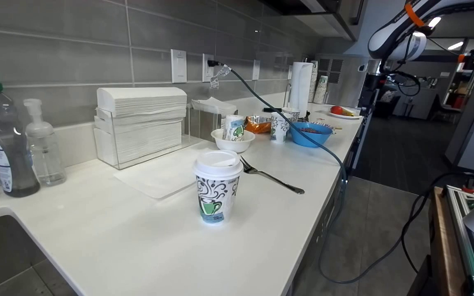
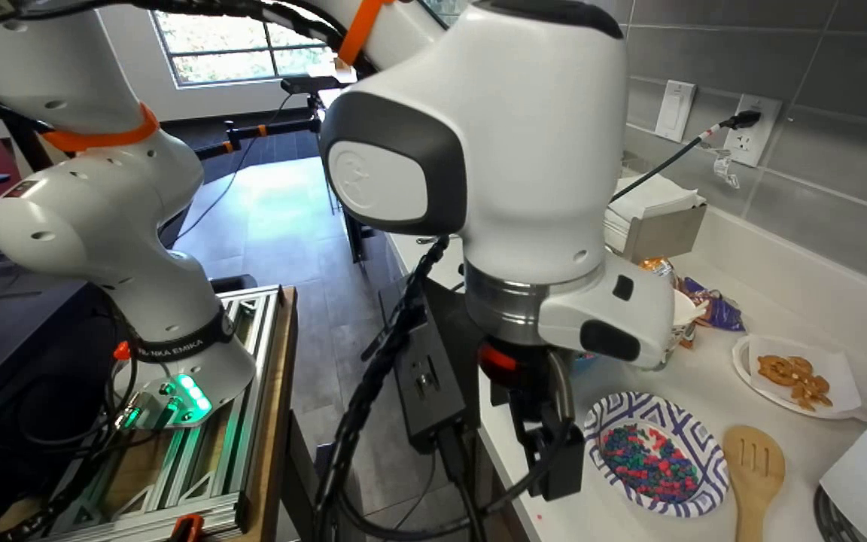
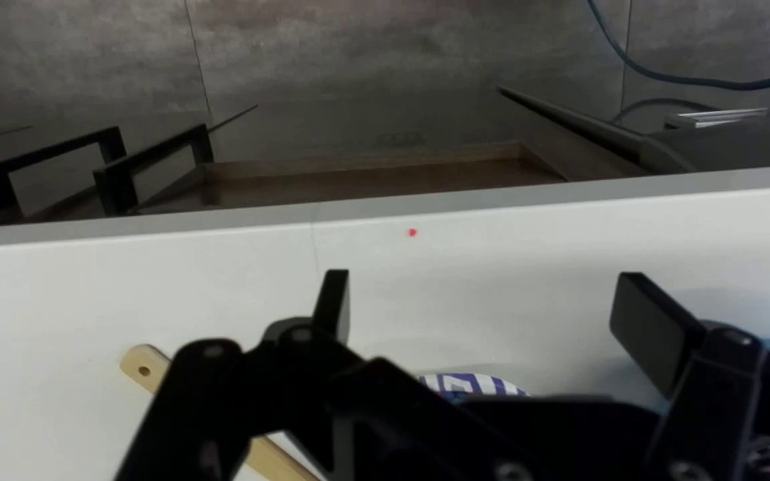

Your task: Pick up the small piece close to the edge and put it in the white plate with blue markings

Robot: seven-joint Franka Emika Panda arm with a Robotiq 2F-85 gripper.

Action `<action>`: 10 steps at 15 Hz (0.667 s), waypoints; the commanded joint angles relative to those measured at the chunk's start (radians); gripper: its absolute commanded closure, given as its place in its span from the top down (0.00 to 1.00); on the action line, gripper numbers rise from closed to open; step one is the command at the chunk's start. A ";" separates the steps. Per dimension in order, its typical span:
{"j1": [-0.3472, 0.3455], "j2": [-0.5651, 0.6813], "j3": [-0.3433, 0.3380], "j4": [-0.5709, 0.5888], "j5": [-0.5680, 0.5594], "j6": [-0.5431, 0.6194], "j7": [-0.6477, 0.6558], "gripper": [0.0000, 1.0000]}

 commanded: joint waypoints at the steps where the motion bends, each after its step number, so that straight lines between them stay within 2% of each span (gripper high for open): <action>1: -0.054 0.098 0.017 0.048 0.015 0.044 -0.021 1.00; 10: -0.145 0.250 0.131 0.083 0.137 0.187 -0.125 1.00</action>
